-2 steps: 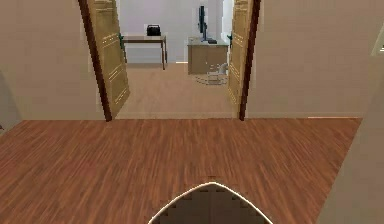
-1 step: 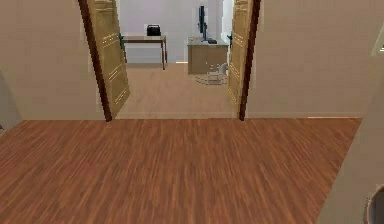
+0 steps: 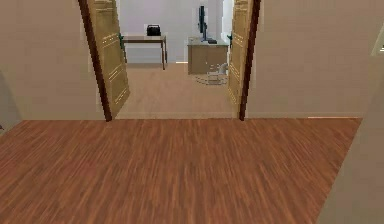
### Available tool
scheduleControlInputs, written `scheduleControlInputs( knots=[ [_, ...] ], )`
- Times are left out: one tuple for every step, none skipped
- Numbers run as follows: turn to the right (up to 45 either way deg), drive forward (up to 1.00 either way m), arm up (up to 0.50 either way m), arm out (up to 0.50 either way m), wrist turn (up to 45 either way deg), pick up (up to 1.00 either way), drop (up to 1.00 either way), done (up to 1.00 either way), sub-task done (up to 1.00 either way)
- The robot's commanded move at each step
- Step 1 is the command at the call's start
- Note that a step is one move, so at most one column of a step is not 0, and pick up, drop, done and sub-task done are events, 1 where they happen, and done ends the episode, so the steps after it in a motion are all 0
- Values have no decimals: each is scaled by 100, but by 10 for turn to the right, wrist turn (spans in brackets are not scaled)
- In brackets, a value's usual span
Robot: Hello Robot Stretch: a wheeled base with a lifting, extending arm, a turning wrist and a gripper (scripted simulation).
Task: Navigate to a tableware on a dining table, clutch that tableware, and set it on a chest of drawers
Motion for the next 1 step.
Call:
scheduleControlInputs(
  knots=[
    [0, 0, 0, 0, 450, 0, 0, 0, 0]
  ],
)
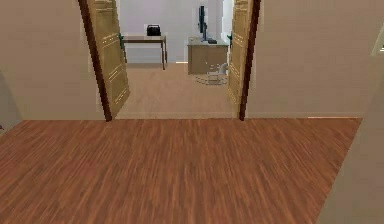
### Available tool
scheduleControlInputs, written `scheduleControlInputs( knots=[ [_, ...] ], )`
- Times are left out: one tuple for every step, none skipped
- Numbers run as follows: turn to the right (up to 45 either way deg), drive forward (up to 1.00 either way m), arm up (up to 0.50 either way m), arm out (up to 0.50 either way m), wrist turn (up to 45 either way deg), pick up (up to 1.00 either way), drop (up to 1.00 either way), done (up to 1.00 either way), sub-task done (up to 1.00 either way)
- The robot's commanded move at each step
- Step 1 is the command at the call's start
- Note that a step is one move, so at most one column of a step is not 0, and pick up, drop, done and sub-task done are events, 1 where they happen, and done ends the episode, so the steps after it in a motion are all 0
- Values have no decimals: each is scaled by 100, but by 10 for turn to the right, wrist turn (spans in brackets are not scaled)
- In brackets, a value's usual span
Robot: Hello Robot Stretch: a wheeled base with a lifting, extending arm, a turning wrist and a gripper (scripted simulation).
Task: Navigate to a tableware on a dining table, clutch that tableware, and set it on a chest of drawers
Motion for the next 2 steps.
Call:
scheduleControlInputs(
  knots=[
    [0, 0, 0, 0, 450, 0, 0, 0, 0],
    [0, 0, 0, 0, 0, 0, 100, 0, 0]
  ],
)
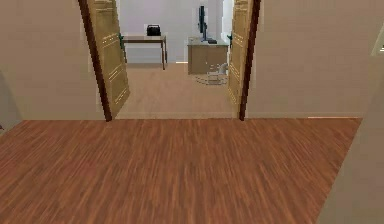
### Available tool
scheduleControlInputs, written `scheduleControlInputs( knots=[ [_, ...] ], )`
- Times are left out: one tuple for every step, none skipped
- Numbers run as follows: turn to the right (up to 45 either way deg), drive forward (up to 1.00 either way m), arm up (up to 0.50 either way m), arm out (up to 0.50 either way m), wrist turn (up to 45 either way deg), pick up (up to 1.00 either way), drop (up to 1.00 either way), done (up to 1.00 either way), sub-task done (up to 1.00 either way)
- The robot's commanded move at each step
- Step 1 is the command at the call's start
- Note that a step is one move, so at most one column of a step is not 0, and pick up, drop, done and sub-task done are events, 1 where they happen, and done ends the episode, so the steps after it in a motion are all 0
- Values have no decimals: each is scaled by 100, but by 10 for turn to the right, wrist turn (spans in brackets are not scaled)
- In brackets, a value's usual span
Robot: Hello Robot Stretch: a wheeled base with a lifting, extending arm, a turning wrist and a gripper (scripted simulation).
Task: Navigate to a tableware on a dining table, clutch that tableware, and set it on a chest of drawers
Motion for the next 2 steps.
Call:
scheduleControlInputs(
  knots=[
    [0, 0, 0, -10, 0, 0, 0, 0, 0],
    [0, 0, 0, 0, 0, 0, 0, 100, 0]
  ],
)
